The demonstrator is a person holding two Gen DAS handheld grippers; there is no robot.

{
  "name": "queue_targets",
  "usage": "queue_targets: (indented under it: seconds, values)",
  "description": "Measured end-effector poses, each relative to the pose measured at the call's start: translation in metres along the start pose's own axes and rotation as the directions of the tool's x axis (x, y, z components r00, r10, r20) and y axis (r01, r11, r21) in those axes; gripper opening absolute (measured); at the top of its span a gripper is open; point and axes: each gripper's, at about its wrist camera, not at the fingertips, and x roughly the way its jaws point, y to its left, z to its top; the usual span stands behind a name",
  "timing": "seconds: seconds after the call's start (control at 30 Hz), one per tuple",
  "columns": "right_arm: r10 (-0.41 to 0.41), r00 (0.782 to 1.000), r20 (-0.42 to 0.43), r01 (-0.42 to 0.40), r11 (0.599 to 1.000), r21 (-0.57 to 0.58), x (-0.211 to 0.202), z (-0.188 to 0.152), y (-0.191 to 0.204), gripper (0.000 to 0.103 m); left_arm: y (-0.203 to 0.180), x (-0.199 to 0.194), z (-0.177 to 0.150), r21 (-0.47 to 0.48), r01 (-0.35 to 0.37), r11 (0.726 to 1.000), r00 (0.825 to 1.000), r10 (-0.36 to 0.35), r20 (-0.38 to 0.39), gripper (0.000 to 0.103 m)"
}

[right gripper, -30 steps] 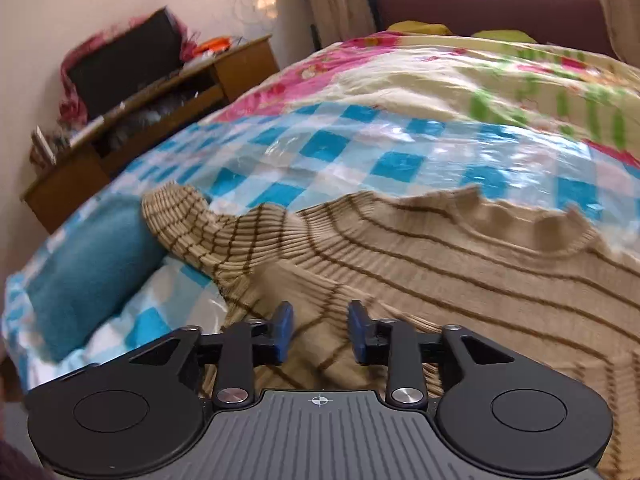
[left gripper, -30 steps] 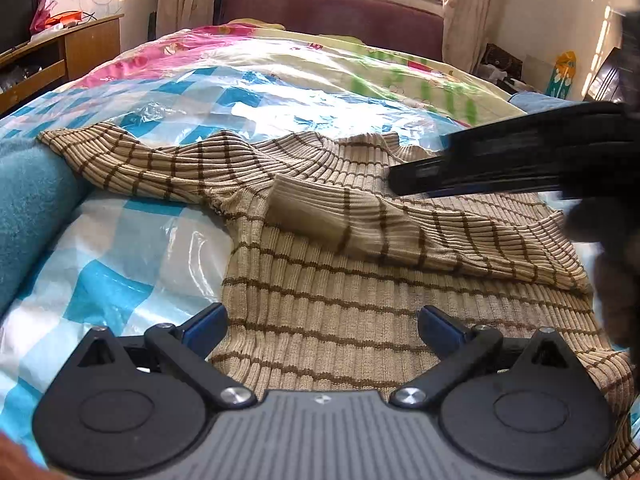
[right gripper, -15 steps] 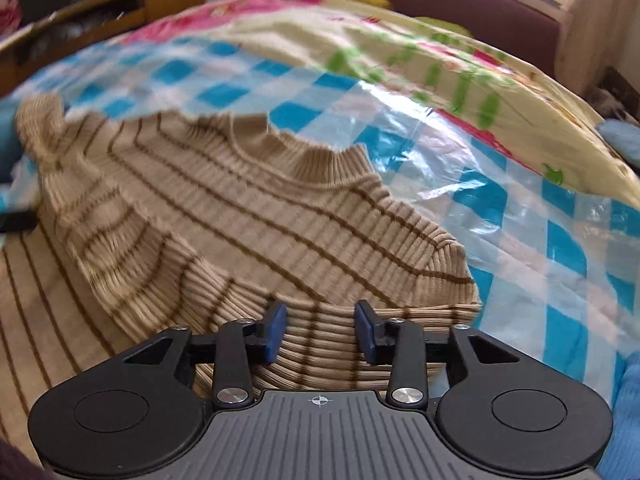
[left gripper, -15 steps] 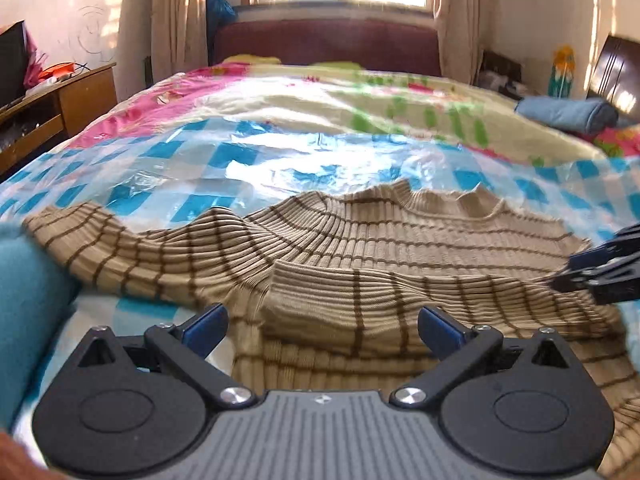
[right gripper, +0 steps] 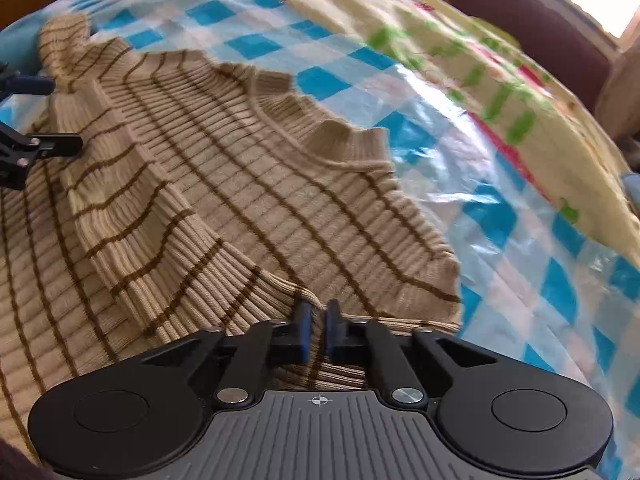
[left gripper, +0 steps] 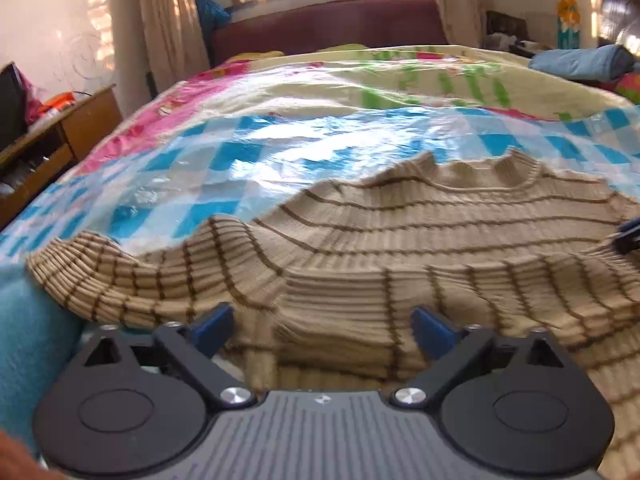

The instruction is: Fold small clothes

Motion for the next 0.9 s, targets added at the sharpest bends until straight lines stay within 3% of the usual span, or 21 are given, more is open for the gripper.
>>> queue_targets:
  seconds: [0.17, 0.33, 0.43, 0.5, 0.57, 0.63, 0.7, 0.83, 0.9]
  values:
    - [-0.098, 0.995, 0.026, 0.091, 0.976, 0.2, 0.005, -0.002, -0.024, 0.002, 0.005, 0.02, 0.012, -0.014, -0.029, 0.999, 1.0, 0.029, -0.011, 0.089]
    - [-0.133, 0.991, 0.021, 0.127, 0.975, 0.181, 0.006, -0.001, -0.012, 0.005, 0.013, 0.018, 0.009, -0.023, -0.073, 0.997, 0.997, 0.074, 0.007, 0.089]
    - [-0.156, 0.983, 0.093, 0.14, 0.978, 0.156, -0.015, 0.004, 0.001, 0.012, 0.03, 0.005, 0.006, -0.076, -0.072, 0.994, 0.997, 0.073, 0.006, 0.089]
    - [-0.101, 0.982, 0.16, 0.078, 0.987, 0.144, -0.028, 0.012, 0.014, 0.012, 0.04, -0.009, 0.0, -0.108, -0.077, 0.991, 0.997, 0.08, 0.019, 0.089]
    - [0.012, 0.977, 0.211, -0.037, 0.993, 0.116, -0.031, 0.026, 0.032, 0.012, 0.046, -0.021, -0.007, -0.131, -0.083, 0.988, 0.996, 0.087, 0.025, 0.089]
    - [0.112, 0.962, 0.248, -0.128, 0.99, 0.052, -0.026, 0.044, 0.056, 0.022, 0.05, -0.03, -0.014, -0.149, -0.075, 0.986, 0.997, 0.079, 0.021, 0.089]
    - [0.179, 0.952, 0.25, -0.183, 0.983, -0.004, -0.013, 0.064, 0.081, 0.027, 0.05, -0.037, -0.02, -0.163, -0.062, 0.985, 0.998, 0.066, 0.021, 0.089]
    - [0.312, 0.928, 0.202, -0.314, 0.949, -0.023, 0.018, 0.097, 0.112, 0.028, 0.051, -0.038, -0.027, -0.189, -0.022, 0.982, 0.999, 0.029, 0.034, 0.089]
    - [0.311, 0.933, 0.179, -0.31, 0.95, -0.037, 0.031, 0.107, 0.126, 0.029, 0.054, -0.036, -0.03, -0.215, 0.008, 0.976, 0.999, -0.001, 0.036, 0.089]
